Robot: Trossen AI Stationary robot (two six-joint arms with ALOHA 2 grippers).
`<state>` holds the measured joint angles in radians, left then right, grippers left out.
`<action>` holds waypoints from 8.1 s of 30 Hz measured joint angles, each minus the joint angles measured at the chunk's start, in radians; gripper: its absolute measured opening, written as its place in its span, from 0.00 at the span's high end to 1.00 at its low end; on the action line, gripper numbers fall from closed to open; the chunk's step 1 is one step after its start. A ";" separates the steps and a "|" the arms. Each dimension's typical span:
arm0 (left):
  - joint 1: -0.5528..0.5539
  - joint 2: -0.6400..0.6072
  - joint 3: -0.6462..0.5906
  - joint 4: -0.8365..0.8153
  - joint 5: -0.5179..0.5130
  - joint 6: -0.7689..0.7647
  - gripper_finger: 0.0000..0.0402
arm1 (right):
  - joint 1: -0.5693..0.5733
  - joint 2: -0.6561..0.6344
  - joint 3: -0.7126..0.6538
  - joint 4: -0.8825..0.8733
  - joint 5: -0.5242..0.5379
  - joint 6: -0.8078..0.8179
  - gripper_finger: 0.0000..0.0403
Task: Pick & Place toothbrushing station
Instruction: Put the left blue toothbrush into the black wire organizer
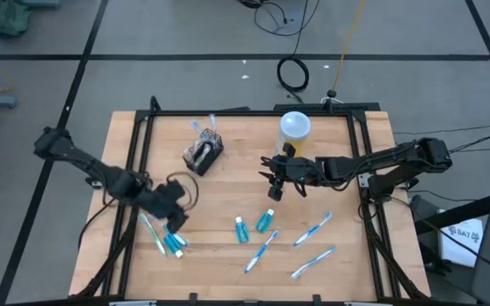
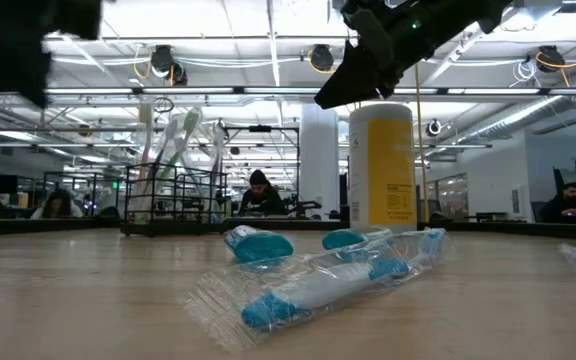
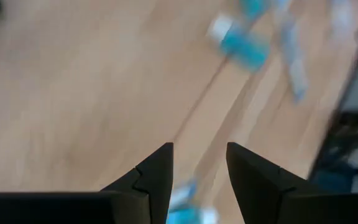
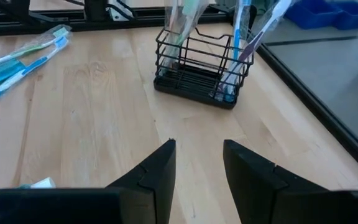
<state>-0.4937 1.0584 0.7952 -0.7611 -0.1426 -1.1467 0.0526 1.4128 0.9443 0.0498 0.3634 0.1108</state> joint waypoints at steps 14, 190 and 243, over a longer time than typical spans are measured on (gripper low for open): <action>-0.320 0.205 -0.001 -0.237 -0.035 -0.775 0.62 | -0.053 0.000 0.000 0.274 -0.001 -0.102 0.69; 0.369 0.171 -0.174 1.614 -0.155 1.374 1.00 | -0.130 0.374 0.020 1.177 -0.729 0.094 0.45; 0.283 0.196 -0.163 1.445 -0.542 1.479 0.70 | -0.206 0.372 0.057 0.766 -0.574 0.030 0.89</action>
<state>-0.2111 1.2540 0.6319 0.6843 -0.6844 0.3324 -0.1535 1.7851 1.0016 0.8162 -0.2107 0.1405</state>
